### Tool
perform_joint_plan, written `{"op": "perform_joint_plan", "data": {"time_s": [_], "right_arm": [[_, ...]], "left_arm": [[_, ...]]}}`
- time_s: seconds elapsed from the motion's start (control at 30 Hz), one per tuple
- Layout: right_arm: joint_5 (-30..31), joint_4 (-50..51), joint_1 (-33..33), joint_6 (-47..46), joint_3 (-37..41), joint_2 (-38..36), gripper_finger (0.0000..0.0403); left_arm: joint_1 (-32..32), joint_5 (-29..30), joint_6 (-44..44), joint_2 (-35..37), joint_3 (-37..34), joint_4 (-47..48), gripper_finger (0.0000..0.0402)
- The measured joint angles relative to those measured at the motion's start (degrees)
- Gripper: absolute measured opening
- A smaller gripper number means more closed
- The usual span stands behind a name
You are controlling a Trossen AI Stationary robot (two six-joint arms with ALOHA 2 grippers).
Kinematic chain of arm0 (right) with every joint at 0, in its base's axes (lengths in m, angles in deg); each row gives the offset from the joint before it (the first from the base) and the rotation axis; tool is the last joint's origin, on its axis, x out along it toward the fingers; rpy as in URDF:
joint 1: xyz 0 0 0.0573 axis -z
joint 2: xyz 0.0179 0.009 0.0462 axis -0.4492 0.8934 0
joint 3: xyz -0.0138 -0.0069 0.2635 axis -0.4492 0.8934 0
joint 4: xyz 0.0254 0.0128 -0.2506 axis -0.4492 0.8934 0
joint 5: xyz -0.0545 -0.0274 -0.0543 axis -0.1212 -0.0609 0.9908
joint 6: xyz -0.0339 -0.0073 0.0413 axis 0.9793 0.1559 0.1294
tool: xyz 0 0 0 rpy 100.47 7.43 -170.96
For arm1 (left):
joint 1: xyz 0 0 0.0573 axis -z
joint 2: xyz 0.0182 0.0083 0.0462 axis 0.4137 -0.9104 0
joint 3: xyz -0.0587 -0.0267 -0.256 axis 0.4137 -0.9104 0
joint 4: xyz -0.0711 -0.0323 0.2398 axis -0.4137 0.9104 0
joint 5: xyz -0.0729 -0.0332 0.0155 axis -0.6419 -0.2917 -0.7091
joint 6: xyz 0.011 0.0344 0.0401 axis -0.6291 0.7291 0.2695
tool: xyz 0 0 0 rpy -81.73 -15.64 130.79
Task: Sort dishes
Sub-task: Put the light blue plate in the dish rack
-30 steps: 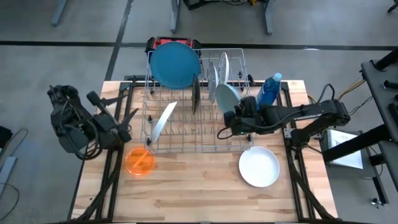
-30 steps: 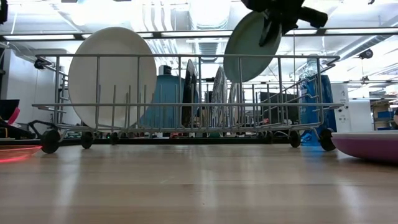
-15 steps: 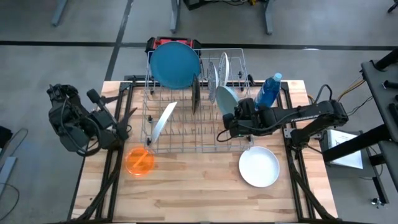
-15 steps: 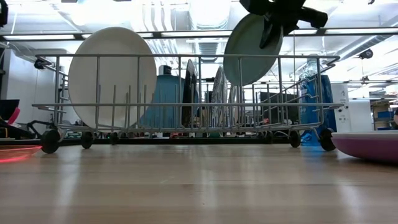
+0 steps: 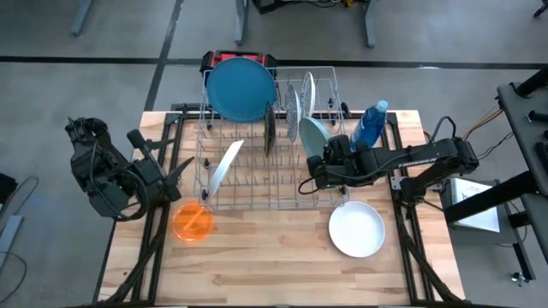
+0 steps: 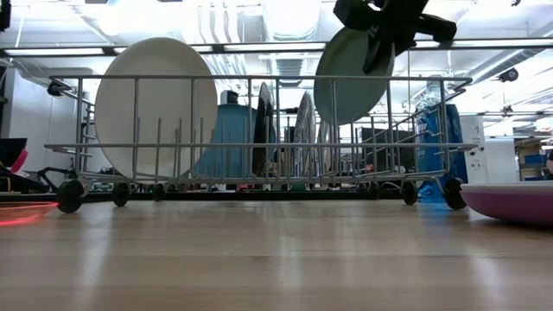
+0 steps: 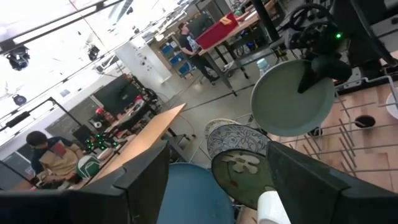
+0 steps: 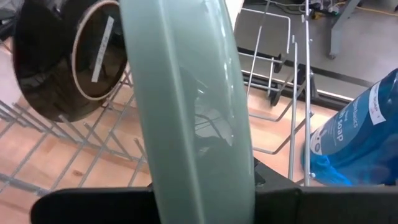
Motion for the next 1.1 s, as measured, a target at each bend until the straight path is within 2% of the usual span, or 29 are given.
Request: {"op": "perform_joint_plan", "data": {"time_s": [0.43,0.63,0.9,1.1], "right_arm": [[-1.1,-0.4,0.0,-2.7,3.0,0.0,0.0024],[-1.4,-0.9,0.0,-3.2,3.0,0.0,0.0043],[-1.5,-1.2,0.0,-3.2,3.0,0.0,0.0035],[-2.9,-2.2,0.0,-1.8,3.1,0.0,0.0058]], "left_arm": [[0.0,0.1,-0.6,-2.2,0.0,0.0,0.0256],[0.0,-0.2,-1.7,-3.2,0.0,0.0,0.0256],[0.0,-0.3,-1.8,-4.8,0.0,0.0,0.0256],[0.0,-0.3,-2.1,-5.5,0.0,0.0,0.0256]]}}
